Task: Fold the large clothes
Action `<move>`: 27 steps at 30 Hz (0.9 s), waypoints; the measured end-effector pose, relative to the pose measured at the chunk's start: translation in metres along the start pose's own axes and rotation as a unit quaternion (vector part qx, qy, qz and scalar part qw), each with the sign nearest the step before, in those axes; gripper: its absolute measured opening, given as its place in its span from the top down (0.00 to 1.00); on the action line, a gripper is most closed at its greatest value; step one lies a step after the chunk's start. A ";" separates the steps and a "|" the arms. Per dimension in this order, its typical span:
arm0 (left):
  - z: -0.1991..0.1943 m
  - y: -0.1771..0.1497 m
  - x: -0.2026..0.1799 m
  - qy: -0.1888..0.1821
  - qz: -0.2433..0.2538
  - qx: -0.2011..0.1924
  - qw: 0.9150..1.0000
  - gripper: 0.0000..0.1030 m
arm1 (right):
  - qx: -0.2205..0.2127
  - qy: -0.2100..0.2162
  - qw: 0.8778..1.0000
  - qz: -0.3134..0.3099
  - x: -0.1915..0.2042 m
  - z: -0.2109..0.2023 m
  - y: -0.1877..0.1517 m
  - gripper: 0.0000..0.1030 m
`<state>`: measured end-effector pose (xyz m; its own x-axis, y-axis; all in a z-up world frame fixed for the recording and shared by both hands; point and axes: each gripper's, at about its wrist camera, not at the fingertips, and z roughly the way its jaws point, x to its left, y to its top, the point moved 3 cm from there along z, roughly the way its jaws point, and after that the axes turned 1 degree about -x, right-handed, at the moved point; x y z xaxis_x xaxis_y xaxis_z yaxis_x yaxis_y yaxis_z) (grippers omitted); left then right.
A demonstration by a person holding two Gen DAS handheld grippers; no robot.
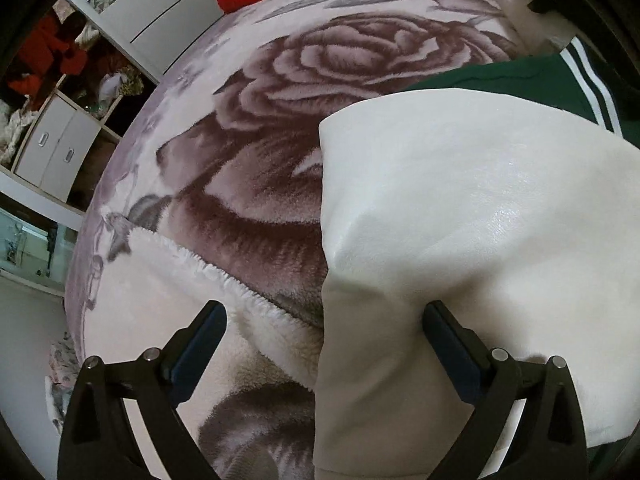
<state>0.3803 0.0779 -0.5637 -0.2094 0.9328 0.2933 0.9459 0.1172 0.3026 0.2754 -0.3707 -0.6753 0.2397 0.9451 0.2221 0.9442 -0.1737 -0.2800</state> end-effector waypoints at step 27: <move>-0.178 -0.157 -0.077 0.075 0.025 -0.048 0.996 0.02 | -0.079 0.038 0.995 -0.046 -0.025 -0.038 -0.026 0.72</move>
<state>0.2035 -0.0729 -0.4726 -0.2049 0.8744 0.4399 0.9295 0.0330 0.3674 0.2539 -0.4001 -0.6383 0.1614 0.9362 0.3123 0.9852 -0.1345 -0.1061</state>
